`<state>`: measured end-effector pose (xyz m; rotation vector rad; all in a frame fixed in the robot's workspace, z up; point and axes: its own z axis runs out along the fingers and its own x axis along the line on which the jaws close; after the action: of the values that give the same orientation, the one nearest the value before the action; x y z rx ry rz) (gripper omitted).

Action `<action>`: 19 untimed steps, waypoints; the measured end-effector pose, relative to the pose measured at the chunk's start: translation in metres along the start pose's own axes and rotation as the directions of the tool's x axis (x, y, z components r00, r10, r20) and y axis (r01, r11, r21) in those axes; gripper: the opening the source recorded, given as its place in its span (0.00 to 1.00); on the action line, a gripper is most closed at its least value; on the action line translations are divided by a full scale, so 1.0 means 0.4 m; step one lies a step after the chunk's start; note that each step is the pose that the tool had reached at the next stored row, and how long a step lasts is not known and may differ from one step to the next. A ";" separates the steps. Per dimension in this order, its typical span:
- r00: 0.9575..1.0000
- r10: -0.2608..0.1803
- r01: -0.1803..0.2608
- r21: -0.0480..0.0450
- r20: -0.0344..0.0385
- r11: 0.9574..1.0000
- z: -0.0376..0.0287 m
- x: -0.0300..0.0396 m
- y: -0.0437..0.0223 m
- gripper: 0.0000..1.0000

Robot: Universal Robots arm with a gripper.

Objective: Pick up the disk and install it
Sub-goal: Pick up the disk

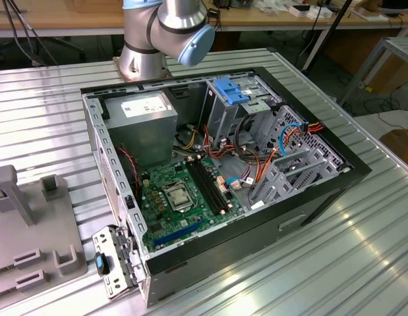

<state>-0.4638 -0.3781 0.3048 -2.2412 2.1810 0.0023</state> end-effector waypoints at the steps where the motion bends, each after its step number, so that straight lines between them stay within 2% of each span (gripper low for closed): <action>1: 1.000 0.000 0.000 0.000 0.000 1.000 0.000 0.000 0.000 0.44; 10: 1.000 0.000 0.000 0.000 0.000 1.000 0.000 0.003 0.000 0.44; 12: 1.000 0.000 0.000 0.000 0.000 1.000 0.000 0.004 0.000 0.37; 19: 1.000 0.000 0.000 0.000 0.000 1.000 0.000 0.005 0.000 0.37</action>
<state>-0.4638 -0.3799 0.3048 -2.2411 2.1811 0.0023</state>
